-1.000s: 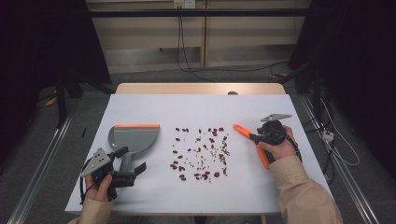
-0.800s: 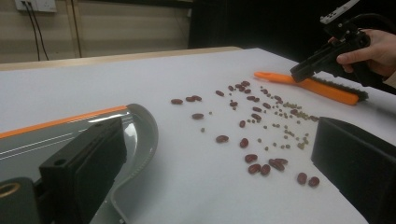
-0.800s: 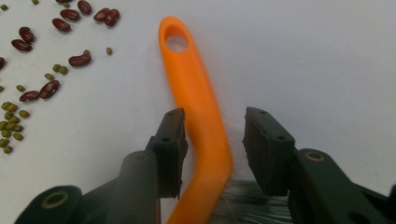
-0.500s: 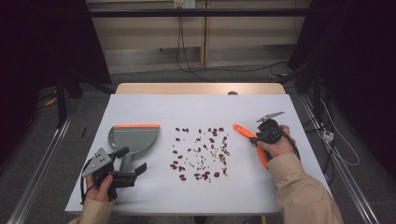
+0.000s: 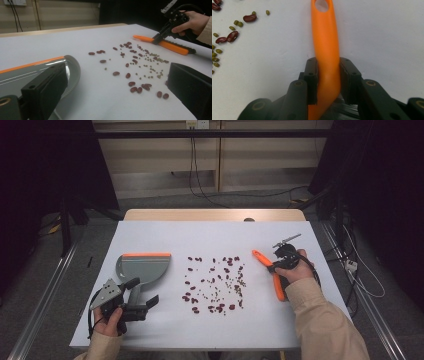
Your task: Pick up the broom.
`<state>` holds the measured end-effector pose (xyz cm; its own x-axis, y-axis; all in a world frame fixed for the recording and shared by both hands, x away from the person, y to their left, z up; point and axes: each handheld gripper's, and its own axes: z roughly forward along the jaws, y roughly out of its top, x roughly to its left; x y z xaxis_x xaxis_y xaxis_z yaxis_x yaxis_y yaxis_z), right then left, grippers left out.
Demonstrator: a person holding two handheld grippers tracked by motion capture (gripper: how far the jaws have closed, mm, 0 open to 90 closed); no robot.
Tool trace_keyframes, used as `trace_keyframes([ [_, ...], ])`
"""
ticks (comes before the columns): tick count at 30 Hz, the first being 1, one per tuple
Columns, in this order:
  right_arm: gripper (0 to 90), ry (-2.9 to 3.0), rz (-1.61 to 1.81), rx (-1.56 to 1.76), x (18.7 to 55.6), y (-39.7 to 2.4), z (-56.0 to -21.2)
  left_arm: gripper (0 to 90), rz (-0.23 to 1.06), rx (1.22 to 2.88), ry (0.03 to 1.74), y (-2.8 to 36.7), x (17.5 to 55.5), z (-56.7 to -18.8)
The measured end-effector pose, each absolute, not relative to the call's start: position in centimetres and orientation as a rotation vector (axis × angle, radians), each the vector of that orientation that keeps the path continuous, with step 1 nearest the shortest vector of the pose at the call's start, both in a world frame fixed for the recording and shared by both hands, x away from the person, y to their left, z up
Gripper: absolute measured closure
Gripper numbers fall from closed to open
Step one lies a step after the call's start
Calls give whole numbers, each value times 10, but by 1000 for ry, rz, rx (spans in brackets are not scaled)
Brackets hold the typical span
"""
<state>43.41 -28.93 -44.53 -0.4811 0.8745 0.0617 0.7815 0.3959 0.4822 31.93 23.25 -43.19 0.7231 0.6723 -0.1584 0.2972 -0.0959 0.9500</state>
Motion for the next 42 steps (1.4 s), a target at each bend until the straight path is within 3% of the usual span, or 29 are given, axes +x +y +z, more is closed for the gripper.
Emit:
trace_keyframes([
  [14,714,2415,671,1440,431,-287,-442,30,385,1677,783,234,318,-430],
  [42,718,1829,1371,1285,370,-326,-394,29,385,1674,745,210,317,-409],
])
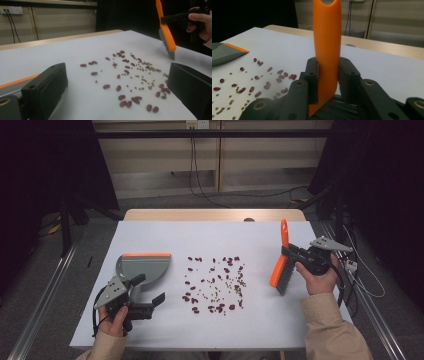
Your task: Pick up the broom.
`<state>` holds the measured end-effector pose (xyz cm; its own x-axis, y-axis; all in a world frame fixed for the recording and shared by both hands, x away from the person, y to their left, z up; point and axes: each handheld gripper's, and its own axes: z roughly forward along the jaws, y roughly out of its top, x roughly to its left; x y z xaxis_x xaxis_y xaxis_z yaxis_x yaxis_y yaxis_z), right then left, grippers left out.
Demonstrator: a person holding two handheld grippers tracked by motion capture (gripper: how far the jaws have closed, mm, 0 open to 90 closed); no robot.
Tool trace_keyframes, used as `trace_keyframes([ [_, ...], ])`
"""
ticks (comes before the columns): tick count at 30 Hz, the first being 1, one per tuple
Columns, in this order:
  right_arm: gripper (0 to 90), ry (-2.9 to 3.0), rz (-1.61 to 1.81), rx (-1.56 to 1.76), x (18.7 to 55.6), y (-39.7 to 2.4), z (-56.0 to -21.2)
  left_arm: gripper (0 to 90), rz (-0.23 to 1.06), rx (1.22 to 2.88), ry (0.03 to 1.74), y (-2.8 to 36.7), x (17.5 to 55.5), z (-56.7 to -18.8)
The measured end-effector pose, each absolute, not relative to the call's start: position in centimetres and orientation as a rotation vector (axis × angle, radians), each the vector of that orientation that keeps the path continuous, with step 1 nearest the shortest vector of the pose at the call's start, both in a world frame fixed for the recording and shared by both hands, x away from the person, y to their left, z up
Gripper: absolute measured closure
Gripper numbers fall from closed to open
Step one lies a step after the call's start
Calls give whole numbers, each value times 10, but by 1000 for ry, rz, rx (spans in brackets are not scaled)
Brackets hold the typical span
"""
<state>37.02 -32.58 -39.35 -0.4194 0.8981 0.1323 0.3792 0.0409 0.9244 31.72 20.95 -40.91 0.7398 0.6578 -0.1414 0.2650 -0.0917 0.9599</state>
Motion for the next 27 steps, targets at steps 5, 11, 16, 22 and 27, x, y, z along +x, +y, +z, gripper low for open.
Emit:
trace_keyframes([
  [5,718,1777,1419,1254,368,-323,-388,29,354,1691,735,197,322,-403],
  [11,718,1755,1455,1234,369,-318,-381,29,326,1708,702,177,327,-396],
  [16,718,1746,1481,1220,371,-312,-376,29,301,1720,665,158,332,-393],
  [22,718,1740,1510,1191,372,-301,-368,30,277,1721,649,141,341,-392],
  [27,717,1746,1530,1176,376,-290,-365,41,262,1742,650,130,351,-396],
])
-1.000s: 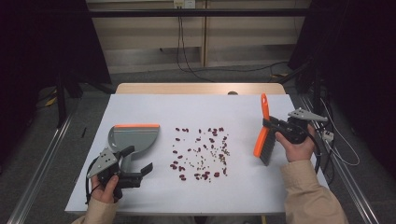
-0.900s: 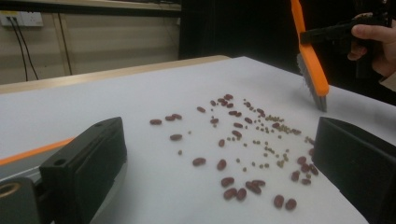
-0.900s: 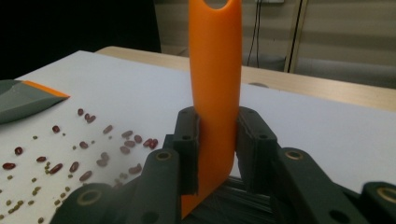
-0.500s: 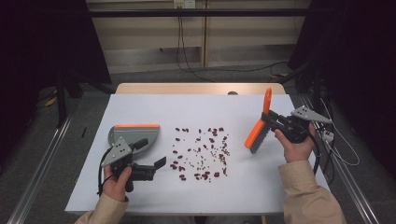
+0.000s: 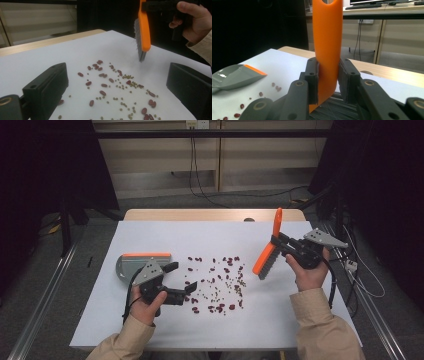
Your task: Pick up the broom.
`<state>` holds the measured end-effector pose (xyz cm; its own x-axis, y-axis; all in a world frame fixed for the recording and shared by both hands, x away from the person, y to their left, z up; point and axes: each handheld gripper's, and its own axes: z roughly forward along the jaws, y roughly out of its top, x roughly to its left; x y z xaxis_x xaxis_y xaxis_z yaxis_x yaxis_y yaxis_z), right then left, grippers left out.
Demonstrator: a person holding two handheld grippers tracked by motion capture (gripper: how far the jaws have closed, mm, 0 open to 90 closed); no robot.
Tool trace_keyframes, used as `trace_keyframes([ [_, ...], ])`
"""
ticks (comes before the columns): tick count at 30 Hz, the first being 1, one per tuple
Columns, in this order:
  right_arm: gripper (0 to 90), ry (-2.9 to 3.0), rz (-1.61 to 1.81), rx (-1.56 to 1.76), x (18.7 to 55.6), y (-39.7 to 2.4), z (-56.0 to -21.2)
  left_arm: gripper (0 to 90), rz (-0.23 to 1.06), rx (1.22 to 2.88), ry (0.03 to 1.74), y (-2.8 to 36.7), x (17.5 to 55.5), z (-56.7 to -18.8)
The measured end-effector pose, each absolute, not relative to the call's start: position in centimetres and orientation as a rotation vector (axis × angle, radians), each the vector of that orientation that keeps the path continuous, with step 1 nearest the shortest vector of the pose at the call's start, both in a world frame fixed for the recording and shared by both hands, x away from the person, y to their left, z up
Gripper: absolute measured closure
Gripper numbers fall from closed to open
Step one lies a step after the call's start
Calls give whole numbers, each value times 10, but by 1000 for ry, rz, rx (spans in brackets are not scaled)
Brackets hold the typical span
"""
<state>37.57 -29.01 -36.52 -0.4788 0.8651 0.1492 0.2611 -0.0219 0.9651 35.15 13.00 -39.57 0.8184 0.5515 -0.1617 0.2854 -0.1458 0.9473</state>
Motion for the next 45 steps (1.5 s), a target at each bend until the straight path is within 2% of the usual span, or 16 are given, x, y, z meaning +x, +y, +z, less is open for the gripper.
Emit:
trace_keyframes([
  [9,717,1781,1562,1118,383,-258,-357,61,232,1743,641,111,368,-397],
  [17,717,1839,1588,1051,390,-220,-355,188,170,1805,566,82,372,-397],
  [23,716,1884,1597,1010,394,-194,-357,286,135,1830,576,64,379,-403],
  [25,717,1905,1604,998,394,-184,-359,374,135,1833,584,62,381,-405],
  [28,716,1918,1611,979,394,-178,-360,414,147,1848,613,60,384,-408],
  [29,716,1923,1618,982,394,-174,-360,474,151,1852,614,60,385,-408],
  [30,716,1923,1618,982,394,-174,-360,474,153,1852,621,61,385,-409],
  [32,715,1929,1631,973,393,-168,-360,583,150,1848,624,61,385,-408],
  [33,715,1929,1631,973,393,-168,-360,583,156,1848,626,61,385,-408],
  [34,716,1931,1641,968,392,-164,-359,662,166,1852,636,62,384,-407],
  [38,714,1933,1641,951,391,-160,-359,696,209,1858,702,67,383,-405],
  [45,701,1917,1626,937,393,-153,-359,704,235,1826,751,72,382,-407],
])
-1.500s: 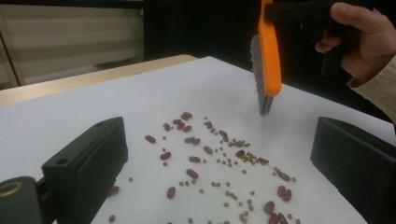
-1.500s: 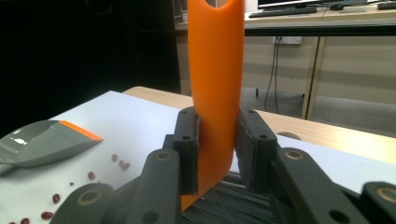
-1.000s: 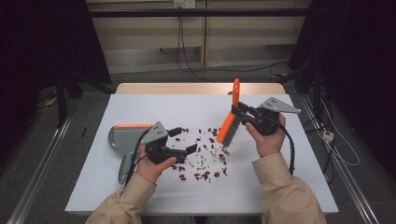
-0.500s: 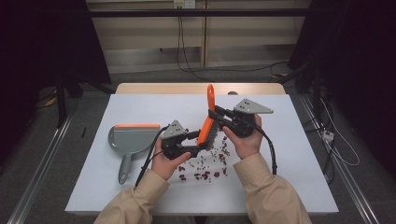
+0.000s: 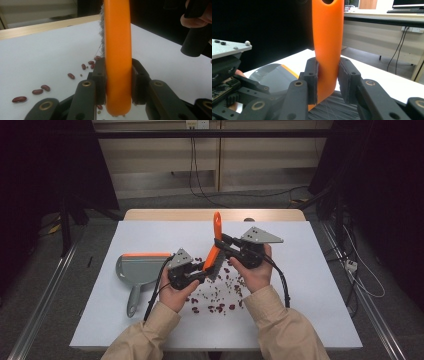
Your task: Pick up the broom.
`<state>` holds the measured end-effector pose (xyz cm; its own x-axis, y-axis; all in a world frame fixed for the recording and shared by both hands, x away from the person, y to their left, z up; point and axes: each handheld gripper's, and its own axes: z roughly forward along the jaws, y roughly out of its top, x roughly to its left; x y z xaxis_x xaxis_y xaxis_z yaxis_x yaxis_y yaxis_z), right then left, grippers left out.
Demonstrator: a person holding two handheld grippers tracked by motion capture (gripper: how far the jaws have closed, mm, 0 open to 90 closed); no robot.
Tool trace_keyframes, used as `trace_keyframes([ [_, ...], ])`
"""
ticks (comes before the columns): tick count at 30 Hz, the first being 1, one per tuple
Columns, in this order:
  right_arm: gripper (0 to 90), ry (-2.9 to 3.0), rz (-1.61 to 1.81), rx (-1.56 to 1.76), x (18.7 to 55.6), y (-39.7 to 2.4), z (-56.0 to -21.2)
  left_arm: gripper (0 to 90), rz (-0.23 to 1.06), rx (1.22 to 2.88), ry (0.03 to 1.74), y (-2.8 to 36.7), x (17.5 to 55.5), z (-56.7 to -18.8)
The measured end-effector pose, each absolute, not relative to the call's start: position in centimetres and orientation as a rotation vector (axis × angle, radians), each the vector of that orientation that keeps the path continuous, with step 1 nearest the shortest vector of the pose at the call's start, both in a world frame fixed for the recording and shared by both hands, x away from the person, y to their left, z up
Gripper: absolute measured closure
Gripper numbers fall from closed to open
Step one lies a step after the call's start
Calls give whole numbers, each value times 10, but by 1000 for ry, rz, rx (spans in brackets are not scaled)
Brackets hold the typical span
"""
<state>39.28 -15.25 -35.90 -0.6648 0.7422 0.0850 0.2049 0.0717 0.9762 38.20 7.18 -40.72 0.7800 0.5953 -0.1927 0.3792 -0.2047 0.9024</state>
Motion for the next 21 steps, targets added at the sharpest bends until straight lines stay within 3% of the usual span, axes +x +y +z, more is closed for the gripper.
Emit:
trace_keyframes([
  [1,640,1894,1626,954,394,-153,-360,704,245,1821,759,73,382,-407],
  [2,640,1894,1626,954,394,-153,-360,704,250,1818,767,74,383,-408],
  [3,569,1866,1624,982,393,-154,-360,704,253,1811,779,76,384,-408],
  [6,507,1856,1623,1002,392,-155,-360,705,277,1787,800,81,386,-408],
  [7,411,1860,1600,1034,390,-154,-362,705,300,1775,809,84,386,-407],
  [11,305,1877,1583,1099,388,-149,-368,704,338,1754,821,86,387,-405],
  [21,277,1865,1636,1237,395,-132,-375,705,387,1778,784,75,379,-406],
])
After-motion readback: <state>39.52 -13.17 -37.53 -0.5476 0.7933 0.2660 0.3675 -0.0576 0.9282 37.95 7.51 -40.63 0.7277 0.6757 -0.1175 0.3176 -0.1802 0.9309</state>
